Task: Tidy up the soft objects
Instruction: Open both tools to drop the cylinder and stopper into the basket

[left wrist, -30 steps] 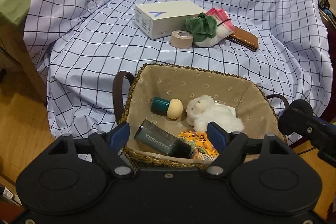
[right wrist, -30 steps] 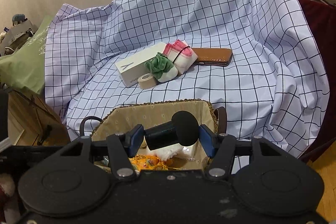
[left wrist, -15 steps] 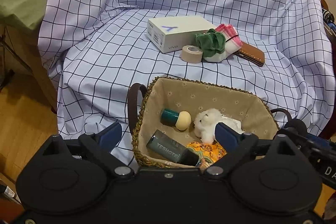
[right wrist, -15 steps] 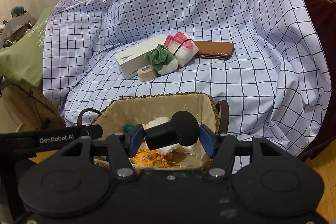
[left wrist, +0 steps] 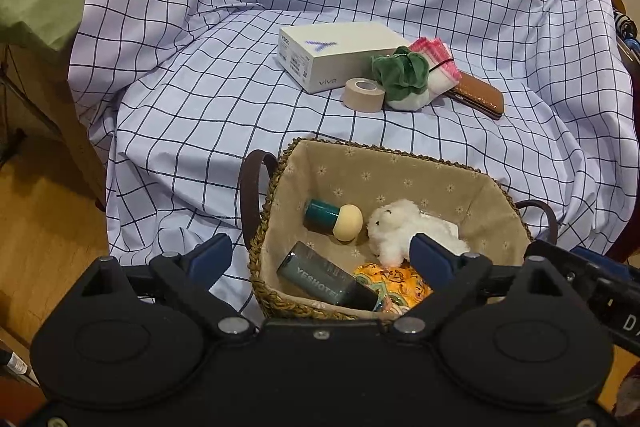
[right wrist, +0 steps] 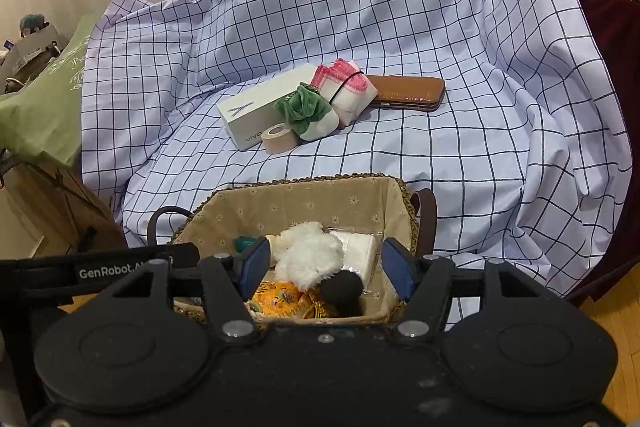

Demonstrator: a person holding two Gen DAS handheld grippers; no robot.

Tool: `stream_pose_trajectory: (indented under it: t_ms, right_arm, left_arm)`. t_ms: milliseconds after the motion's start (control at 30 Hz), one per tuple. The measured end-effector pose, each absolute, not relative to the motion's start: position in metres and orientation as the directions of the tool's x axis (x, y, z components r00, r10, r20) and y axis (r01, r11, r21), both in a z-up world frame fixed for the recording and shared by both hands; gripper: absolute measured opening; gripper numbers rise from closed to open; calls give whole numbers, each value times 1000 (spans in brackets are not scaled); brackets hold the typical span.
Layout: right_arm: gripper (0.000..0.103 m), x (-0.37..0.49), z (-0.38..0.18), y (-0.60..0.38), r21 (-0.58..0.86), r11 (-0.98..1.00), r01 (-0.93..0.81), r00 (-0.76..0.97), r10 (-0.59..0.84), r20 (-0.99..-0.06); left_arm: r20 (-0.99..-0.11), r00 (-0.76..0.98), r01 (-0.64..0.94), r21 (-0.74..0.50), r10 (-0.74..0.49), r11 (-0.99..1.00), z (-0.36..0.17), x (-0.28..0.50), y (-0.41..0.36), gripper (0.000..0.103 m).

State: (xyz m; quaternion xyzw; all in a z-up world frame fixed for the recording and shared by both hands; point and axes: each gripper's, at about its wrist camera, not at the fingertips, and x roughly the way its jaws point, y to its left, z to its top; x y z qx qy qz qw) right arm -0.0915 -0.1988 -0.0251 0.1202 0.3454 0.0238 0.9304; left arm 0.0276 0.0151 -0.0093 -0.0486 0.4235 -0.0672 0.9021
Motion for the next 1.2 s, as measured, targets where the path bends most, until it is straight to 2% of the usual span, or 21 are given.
stream_pose_trajectory:
  t_ms: [867,1200]
  right_arm:
    - [69,-92,-27,-201,230,971,71,750,100,-654]
    - [83,-92,-24,-204,220,972,85,756,81,-650]
  left_arm:
    - [-759,635,59,-134,-141,989,-10,28,17,92]
    - [-736,662,45,-149,-141,988,-4,29,22,97]
